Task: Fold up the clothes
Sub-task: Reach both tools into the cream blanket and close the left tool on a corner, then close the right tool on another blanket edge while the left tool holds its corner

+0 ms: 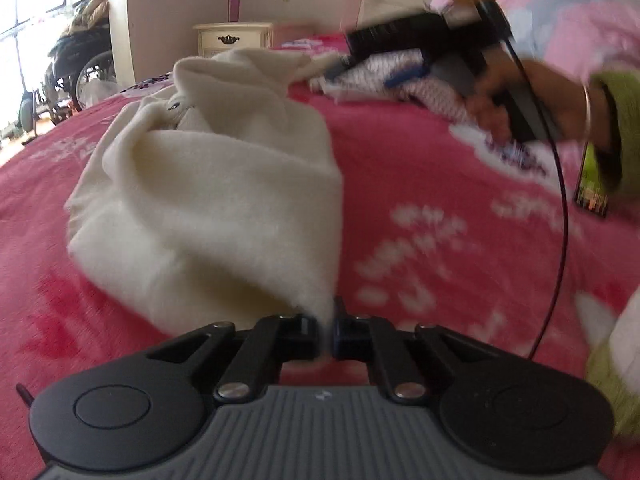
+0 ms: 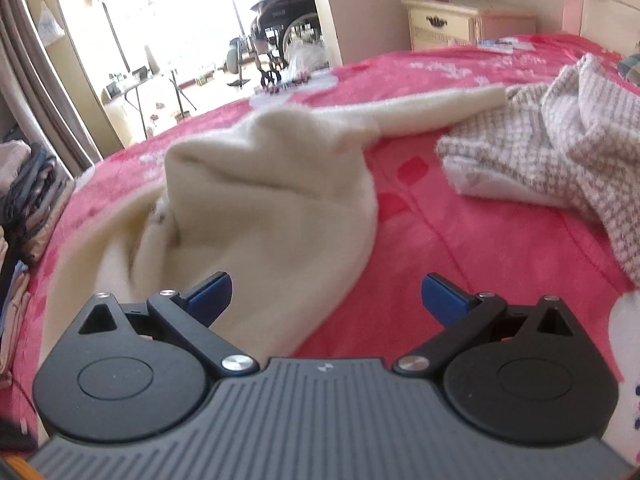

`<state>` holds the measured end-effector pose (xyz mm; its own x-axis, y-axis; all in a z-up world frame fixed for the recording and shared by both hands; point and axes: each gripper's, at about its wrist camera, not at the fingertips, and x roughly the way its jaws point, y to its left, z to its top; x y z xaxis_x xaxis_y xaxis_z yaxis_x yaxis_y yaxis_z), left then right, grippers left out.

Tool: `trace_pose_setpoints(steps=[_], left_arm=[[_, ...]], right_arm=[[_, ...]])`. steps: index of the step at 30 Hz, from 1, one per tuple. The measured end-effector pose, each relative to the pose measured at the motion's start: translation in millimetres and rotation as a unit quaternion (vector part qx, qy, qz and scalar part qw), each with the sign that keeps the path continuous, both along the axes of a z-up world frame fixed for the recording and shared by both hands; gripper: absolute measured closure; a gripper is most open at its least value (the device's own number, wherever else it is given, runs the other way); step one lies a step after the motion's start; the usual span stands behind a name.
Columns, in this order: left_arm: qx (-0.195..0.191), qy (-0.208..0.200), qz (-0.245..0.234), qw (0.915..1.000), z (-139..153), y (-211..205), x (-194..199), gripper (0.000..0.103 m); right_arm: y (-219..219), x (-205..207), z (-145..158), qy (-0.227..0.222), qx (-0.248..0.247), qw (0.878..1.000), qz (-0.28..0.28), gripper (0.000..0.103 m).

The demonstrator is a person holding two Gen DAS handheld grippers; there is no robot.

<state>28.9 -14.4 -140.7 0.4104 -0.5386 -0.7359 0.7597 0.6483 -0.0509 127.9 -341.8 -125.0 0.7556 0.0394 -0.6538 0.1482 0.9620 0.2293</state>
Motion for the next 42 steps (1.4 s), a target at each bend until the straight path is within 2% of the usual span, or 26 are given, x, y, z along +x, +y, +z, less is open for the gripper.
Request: trace_pose_setpoints(steps=[3,5,8,13,15,16,17,19,21,22,23,24,25,26,28,30,33,35,37,40,41,42], left_arm=[[-0.020,0.044,0.034,0.9983,0.8,16.3,17.0,0.089],[-0.037,0.069,0.053,0.9955,5.7,29.6,27.8,0.066],[-0.058,0.072,0.073,0.9931,18.7,48.2,35.5,0.043],[-0.105,0.082,0.144,0.9806,39.5,77.9,57.1,0.028],[-0.134,0.080,0.172,0.9726,46.3,81.7,75.8,0.017],[-0.142,0.081,0.178,0.9703,45.6,77.1,89.0,0.008],[-0.150,0.082,0.184,0.9679,44.8,72.5,102.2,0.008],[-0.161,0.085,0.196,0.9635,42.1,61.9,128.4,0.008],[-0.154,0.101,0.218,0.9584,30.5,47.9,155.2,0.017],[-0.150,0.110,0.232,0.9547,23.9,41.4,168.9,0.032],[-0.149,0.121,0.243,0.9509,17.5,36.4,180.3,0.056],[-0.150,0.135,0.249,0.9472,11.3,33.4,188.5,0.066],[-0.150,0.142,0.257,0.9442,7.1,30.6,193.8,0.081],[-0.148,0.134,0.261,0.9446,6.9,28.2,192.2,0.091],[-0.137,0.102,0.255,0.9516,12.4,22.5,179.1,0.096],[-0.151,0.079,0.219,0.9608,27.0,15.7,153.1,0.096],[-0.165,0.067,0.111,0.9777,46.0,-2.5,104.5,0.096],[-0.157,0.088,0.023,0.9834,46.9,-19.0,71.1,0.096],[-0.139,0.127,-0.053,0.9808,38.0,-32.9,43.6,0.096],[-0.089,0.189,-0.163,0.9643,19.6,-52.3,4.3,0.092],[-0.066,0.200,-0.187,0.9594,14.1,-56.1,-5.9,0.089],[-0.048,0.198,-0.196,0.9592,11.1,-56.7,-13.5,0.085]], right_arm=[[5.2,6.1,5.4,-0.016,-0.002,1.000,0.012,0.001],[9.8,11.3,9.5,-0.025,-0.003,0.999,0.023,0.001],[17.7,16.3,17.7,-0.039,-0.005,0.998,0.044,0.001],[26.4,15.3,19.4,-0.035,0.022,0.996,0.074,0.001],[28.7,15.1,14.4,-0.023,0.035,0.996,0.074,0.001],[29.1,15.3,11.7,-0.017,0.045,0.996,0.073,0.001],[29.1,15.1,9.5,-0.010,0.056,0.996,0.070,0.001],[28.3,13.7,6.9,0.000,0.076,0.995,0.061,0.001],[26.8,8.5,8.6,0.003,0.090,0.995,0.050,0.001],[26.5,5.0,10.1,0.002,0.091,0.995,0.047,0.001],[25.5,0.7,12.9,0.000,0.090,0.995,0.043,0.001],[24.2,-3.7,15.7,-0.003,0.086,0.995,0.041,0.001],[22.7,-8.5,18.8,-0.006,0.081,0.996,0.037,0.001],[20.3,-13.7,22.2,-0.010,0.076,0.997,0.033,0.001],[14.3,-23.3,28.2,-0.018,0.066,0.997,0.024,0.001],[8.6,-29.9,33.6,-0.026,0.057,0.998,0.015,0.001],[-0.4,-36.3,42.1,-0.044,0.042,0.998,0.005,0.001],[-6.5,-37.3,46.6,-0.056,0.041,0.998,-0.004,0.001],[-11.5,-36.8,49.8,-0.064,0.051,0.997,-0.013,0.001],[-10.1,-36.9,51.4,-0.070,0.061,0.996,-0.011,0.001],[-7.6,-37.3,50.8,-0.069,0.059,0.996,-0.007,0.001],[-5.1,-37.6,50.1,-0.067,0.058,0.996,-0.002,0.001]])
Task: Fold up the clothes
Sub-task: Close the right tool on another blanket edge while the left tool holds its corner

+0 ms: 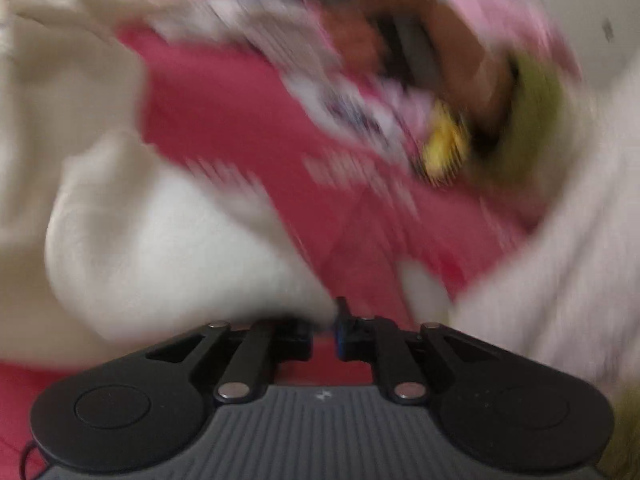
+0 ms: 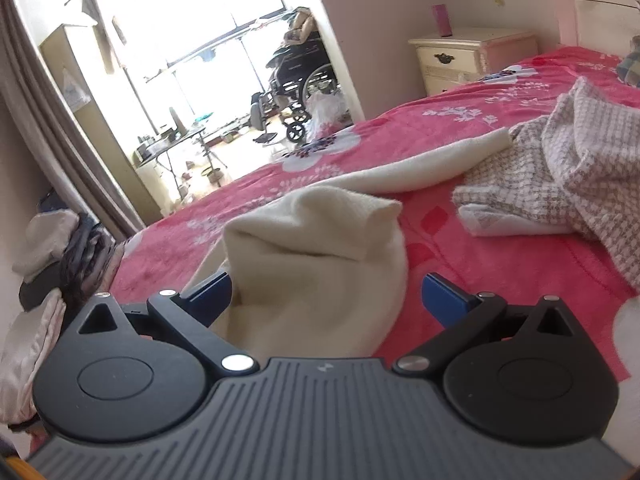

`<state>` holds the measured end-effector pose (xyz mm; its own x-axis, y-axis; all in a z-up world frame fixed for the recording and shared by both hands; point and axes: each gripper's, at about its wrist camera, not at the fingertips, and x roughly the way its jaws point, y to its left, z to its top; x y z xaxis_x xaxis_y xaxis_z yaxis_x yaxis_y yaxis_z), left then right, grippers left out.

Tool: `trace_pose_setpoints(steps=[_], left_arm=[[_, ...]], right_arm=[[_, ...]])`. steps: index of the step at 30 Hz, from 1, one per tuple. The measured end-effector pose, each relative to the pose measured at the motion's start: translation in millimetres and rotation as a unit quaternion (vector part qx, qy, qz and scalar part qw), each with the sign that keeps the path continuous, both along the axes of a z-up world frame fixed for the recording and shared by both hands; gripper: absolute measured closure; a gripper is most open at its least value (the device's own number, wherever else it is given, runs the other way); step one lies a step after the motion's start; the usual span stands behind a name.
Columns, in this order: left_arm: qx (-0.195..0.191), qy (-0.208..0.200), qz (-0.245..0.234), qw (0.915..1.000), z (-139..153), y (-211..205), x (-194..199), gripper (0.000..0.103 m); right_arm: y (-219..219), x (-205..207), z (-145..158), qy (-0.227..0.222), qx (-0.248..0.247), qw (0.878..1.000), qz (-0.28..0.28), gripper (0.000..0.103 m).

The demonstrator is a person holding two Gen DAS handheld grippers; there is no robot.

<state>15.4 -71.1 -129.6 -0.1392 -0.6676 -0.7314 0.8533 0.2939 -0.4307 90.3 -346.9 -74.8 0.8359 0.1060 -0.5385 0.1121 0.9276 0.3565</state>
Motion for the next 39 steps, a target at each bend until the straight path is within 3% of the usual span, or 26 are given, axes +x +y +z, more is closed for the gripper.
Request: trace_pose_setpoints(steps=[4,5,8,9,11,14,17,22,24,26,27,28,31,33,35,37,39], left_arm=[[0.015,-0.021,0.013,0.9996,8.5,21.7,-9.5,0.062],[0.006,-0.012,0.035,0.9993,13.9,34.0,-2.4,0.055],[-0.028,0.028,0.123,0.9917,29.7,73.8,26.1,0.048],[-0.044,0.043,0.167,0.9840,32.8,90.7,38.0,0.046],[-0.069,0.066,0.267,0.9590,33.0,121.4,59.1,0.043],[-0.081,0.097,0.420,0.8987,15.6,157.3,89.5,0.037],[-0.079,0.133,0.481,0.8628,-12.3,163.9,114.6,0.037],[-0.087,0.151,0.517,0.8379,-39.7,138.9,139.8,0.038],[-0.103,0.144,0.528,0.8303,-38.7,134.4,146.3,0.051],[-0.113,0.143,0.540,0.8215,-38.4,134.6,152.0,0.075],[-0.112,0.141,0.546,0.8180,-39.7,132.4,154.0,0.079],[-0.109,0.129,0.548,0.8189,-39.2,129.4,153.8,0.085],[-0.089,0.045,0.532,0.8407,-26.5,114.3,142.3,0.091],[-0.079,-0.035,0.495,0.8645,-7.0,93.3,126.8,0.092],[-0.074,-0.099,0.454,0.8823,6.6,75.0,111.8,0.093],[-0.066,-0.152,0.409,0.8973,13.8,51.8,101.2,0.093],[-0.055,-0.205,0.363,0.9071,15.5,32.0,88.6,0.093]], right_arm=[[7.9,-2.0,-1.1,0.005,-0.008,1.000,0.016,0.001],[9.2,-2.4,-1.0,0.005,-0.011,1.000,0.021,0.001],[13.3,-2.2,-1.3,0.004,-0.021,0.999,0.030,0.001],[14.5,-1.6,-2.2,0.004,-0.021,0.999,0.032,0.001],[17.2,1.1,-5.8,0.008,-0.013,0.999,0.038,0.001],[26.3,6.5,-16.1,0.025,0.015,0.997,0.065,0.001],[39.9,12.0,-31.2,0.054,0.043,0.993,0.099,0.001],[49.1,13.8,-36.8,0.067,0.042,0.990,0.115,0.001],[52.5,19.2,-31.0,0.062,0.032,0.989,0.127,0.001],[58.3,28.4,-22.7,0.054,0.020,0.988,0.145,0.001],[62.3,36.9,-17.8,0.049,0.017,0.986,0.158,0.001],[65.3,46.8,-13.4,0.046,0.019,0.984,0.169,0.001],[83.9,86.1,1.6,0.042,0.028,0.978,0.202,0.001],[97.2,113.5,8.8,0.044,0.036,0.975,0.217,0.001],[109.3,143.2,13.2,0.053,0.045,0.972,0.224,0.001],[119.4,174.7,12.7,0.072,0.059,0.970,0.224,0.001],[129.2,207.0,6.3,0.097,0.068,0.970,0.213,0.001]])
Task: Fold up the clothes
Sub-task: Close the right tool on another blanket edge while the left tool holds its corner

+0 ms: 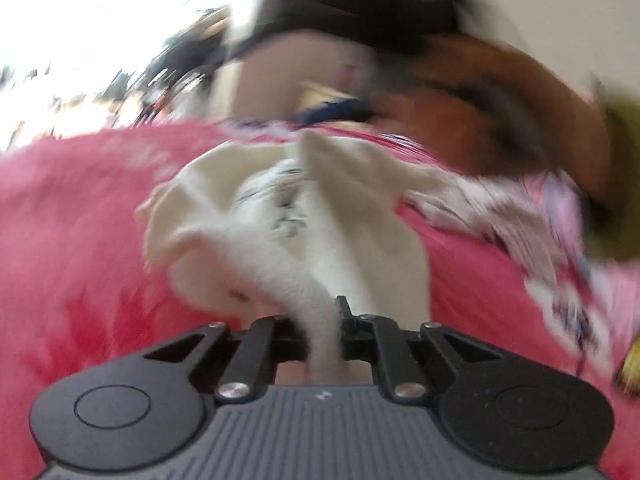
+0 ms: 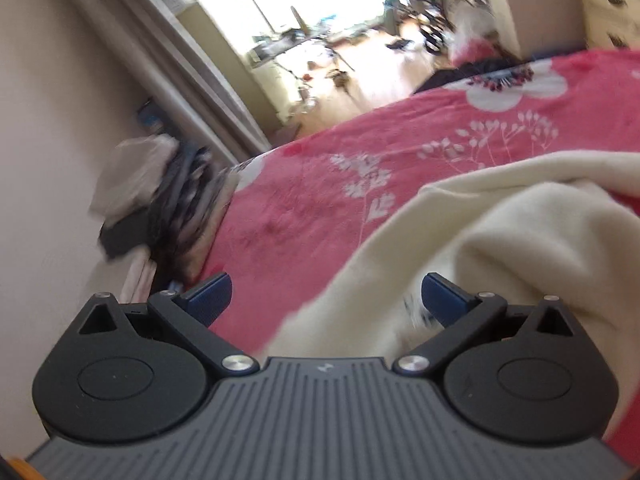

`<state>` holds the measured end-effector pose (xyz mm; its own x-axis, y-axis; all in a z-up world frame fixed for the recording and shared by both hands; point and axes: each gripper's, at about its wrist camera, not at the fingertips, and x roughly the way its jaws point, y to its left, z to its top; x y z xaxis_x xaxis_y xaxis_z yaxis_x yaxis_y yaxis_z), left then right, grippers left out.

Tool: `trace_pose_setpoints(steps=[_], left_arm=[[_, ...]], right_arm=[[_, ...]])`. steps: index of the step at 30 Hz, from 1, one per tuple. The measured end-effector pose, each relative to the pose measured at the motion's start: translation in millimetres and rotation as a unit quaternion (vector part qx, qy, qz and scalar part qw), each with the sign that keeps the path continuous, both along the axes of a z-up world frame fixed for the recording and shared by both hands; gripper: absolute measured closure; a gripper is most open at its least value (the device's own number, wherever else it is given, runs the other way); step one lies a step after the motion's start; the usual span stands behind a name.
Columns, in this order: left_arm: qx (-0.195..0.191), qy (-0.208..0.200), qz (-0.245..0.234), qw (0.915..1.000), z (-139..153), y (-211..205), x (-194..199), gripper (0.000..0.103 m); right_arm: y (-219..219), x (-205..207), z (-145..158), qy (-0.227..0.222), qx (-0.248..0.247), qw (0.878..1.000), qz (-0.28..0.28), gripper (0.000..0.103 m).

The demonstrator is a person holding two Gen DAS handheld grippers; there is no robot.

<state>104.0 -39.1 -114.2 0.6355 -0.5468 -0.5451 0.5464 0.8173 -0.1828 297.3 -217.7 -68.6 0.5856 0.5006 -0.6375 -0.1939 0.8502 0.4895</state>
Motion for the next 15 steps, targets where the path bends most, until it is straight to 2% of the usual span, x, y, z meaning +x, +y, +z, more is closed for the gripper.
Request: trace_pose_setpoints(steps=[3,5,7,10,13,15], left_arm=[[0.037,-0.037,-0.036,0.9980,-6.6,-19.0,-11.4,0.092],[0.052,-0.055,-0.052,0.9957,-11.9,-28.6,-16.2,0.092],[0.060,-0.067,-0.062,0.9940,-13.6,-35.1,-20.1,0.092],[0.071,-0.083,-0.073,0.9914,-15.9,-44.8,-24.5,0.092],[0.084,-0.104,-0.091,0.9868,-18.6,-55.9,-31.1,0.092],[0.092,-0.122,-0.103,0.9829,-20.3,-61.9,-39.0,0.092]], right_arm=[[19.5,50.6,-21.1,0.071,-0.030,0.997,-0.005,0.001],[34.5,81.1,-39.9,0.126,-0.070,0.990,0.005,0.002],[49.8,101.1,-50.6,0.148,-0.116,0.982,0.005,0.002],[75.6,119.3,-65.1,0.164,-0.197,0.966,0.030,0.002],[96.5,132.2,-83.6,0.178,-0.281,0.941,0.055,0.003],[97.8,138.4,-101.6,0.208,-0.313,0.925,0.060,0.007]])
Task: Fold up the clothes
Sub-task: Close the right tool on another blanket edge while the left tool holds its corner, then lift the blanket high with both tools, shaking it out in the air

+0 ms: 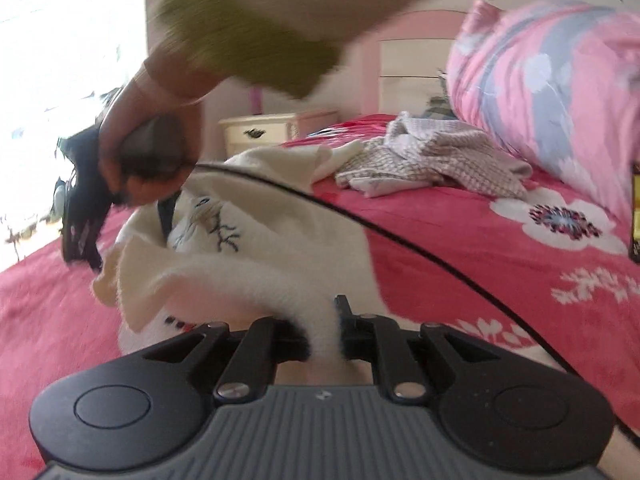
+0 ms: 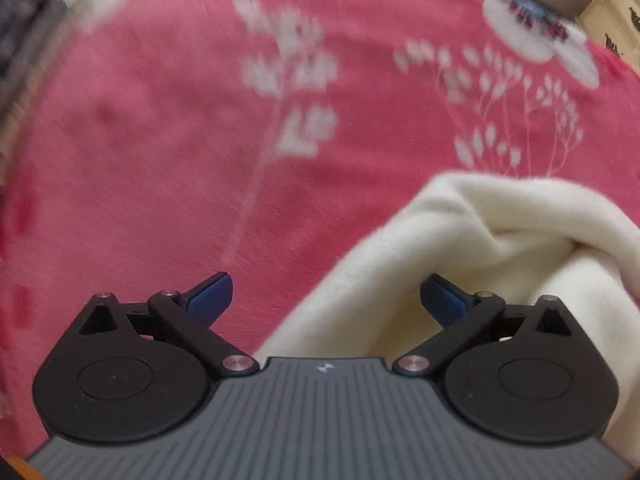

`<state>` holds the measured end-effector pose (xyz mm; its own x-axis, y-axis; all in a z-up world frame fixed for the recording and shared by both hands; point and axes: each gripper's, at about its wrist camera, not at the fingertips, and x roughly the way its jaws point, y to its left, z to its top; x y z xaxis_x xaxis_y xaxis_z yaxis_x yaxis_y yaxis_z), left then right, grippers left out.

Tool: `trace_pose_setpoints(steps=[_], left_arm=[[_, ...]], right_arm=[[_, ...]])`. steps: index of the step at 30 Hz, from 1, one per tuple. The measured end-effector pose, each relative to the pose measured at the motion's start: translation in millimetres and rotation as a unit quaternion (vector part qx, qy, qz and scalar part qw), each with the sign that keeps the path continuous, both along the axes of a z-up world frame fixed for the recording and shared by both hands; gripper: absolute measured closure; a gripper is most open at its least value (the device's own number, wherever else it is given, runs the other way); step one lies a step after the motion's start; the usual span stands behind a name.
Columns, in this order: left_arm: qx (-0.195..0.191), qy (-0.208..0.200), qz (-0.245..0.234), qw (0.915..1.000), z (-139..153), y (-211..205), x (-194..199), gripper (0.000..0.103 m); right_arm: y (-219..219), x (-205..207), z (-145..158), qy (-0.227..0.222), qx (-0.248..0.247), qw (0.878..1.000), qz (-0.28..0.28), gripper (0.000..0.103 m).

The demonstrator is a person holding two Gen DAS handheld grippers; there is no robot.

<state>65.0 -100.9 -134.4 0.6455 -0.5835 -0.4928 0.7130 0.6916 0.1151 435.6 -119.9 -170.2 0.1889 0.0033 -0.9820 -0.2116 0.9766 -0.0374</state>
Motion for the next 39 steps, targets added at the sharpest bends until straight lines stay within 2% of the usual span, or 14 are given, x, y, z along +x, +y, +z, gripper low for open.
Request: trace_pose_setpoints(steps=[2,3,4,5,6,7,9,12,16,20,26,31,35,39], left_arm=[[0.008,-0.016,-0.004,0.9998,0.7,-1.5,-11.3,0.092],[0.008,-0.020,-0.003,0.9998,0.9,-2.4,-15.1,0.092],[0.007,-0.020,0.000,0.9998,1.5,-1.3,-17.5,0.092],[0.004,-0.018,0.005,0.9998,2.6,1.7,-19.6,0.092],[0.003,-0.018,0.009,0.9998,3.9,4.5,-20.9,0.092],[0.004,-0.023,0.010,0.9997,5.4,7.7,-22.6,0.092],[0.007,-0.036,0.011,0.9993,8.4,13.2,-29.5,0.092],[0.004,-0.043,0.028,0.9987,16.0,20.3,-37.5,0.092],[-0.025,-0.018,0.094,0.9951,33.8,49.6,-40.6,0.093],[-0.044,-0.021,0.152,0.9871,60.3,78.0,-47.0,0.093],[-0.064,-0.082,0.175,0.9790,111.3,90.7,-71.4,0.093],[-0.113,-0.122,0.192,0.9671,157.4,93.1,-87.8,0.093],[-0.154,-0.157,0.206,0.9534,197.3,104.6,-107.7,0.093],[-0.201,-0.205,0.221,0.9321,234.8,112.3,-134.7,0.093]], right_arm=[[0.6,-2.0,-13.2,0.016,-0.035,0.999,0.017,0.027],[0.5,-6.3,-14.0,0.011,-0.045,0.998,0.033,0.032],[-1.4,-10.3,-11.9,0.003,-0.050,0.998,0.044,0.051],[-9.0,-13.2,-5.0,-0.006,-0.041,0.998,0.040,0.077],[-20.7,-15.2,3.1,-0.015,-0.025,0.999,0.027,0.088],[-34.9,-17.8,12.1,-0.026,-0.002,1.000,0.008,0.093],[-65.7,-30.4,32.6,-0.063,0.070,0.995,-0.026,0.094],[-106.4,-68.5,66.7,-0.157,0.182,0.969,-0.055,0.094],[-175.0,-129.9,103.5,-0.259,0.308,0.906,-0.130,0.094],[-232.4,-195.3,130.2,-0.332,0.380,0.845,-0.176,0.094],[-254.9,-288.8,166.8,-0.425,0.426,0.780,-0.174,0.094],[-261.9,-346.1,211.2,-0.505,0.460,0.712,-0.165,0.094],[-258.9,-388.5,258.1,-0.551,0.441,0.696,-0.131,0.094],[-256.5,-435.3,297.4,-0.591,0.435,0.673,-0.098,0.094]])
